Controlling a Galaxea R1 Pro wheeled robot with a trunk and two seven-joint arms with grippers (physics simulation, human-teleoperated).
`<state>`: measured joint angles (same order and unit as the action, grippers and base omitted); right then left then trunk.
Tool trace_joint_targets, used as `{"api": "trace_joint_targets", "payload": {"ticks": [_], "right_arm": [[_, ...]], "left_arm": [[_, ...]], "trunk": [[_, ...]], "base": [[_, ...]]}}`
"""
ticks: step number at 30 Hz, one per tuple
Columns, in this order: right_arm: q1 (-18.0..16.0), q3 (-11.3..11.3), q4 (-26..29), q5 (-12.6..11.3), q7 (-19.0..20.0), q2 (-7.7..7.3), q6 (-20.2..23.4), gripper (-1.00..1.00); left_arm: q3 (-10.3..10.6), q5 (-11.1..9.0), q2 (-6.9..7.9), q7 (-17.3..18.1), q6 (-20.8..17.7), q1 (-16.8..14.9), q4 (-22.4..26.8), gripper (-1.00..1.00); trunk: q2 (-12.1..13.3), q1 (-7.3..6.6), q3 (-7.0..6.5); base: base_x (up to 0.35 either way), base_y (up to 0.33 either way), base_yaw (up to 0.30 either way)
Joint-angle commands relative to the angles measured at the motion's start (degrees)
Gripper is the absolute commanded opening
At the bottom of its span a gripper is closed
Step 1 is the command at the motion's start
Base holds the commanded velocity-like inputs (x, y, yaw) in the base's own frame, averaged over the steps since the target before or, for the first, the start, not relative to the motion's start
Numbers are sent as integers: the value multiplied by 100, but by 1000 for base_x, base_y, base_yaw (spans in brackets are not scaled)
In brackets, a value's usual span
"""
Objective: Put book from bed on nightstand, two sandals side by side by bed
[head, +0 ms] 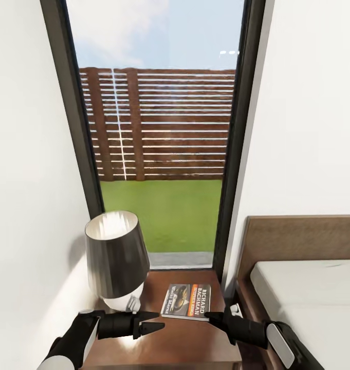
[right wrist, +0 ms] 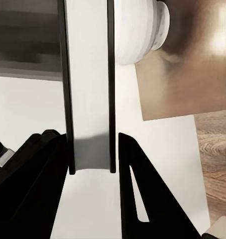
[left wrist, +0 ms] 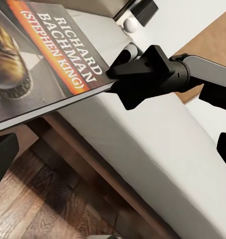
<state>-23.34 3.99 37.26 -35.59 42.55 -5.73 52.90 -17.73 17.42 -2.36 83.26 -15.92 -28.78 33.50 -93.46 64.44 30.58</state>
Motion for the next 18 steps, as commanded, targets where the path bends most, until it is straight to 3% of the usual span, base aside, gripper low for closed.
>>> {"api": "trace_joint_targets", "payload": {"ticks": [1,18], "right_arm": [[-4,15,0,8,25,1,27,-100],[-4,14,0,8,25,1,27,-100]], "left_arm": [[-46,60,-10,41,-60,-5,7,100],[-46,60,-11,41,-60,-5,5,100]], "trunk": [[-45,22,25],[-727,396,330]], "base": [[0,0,0],[0,0,0]]}}
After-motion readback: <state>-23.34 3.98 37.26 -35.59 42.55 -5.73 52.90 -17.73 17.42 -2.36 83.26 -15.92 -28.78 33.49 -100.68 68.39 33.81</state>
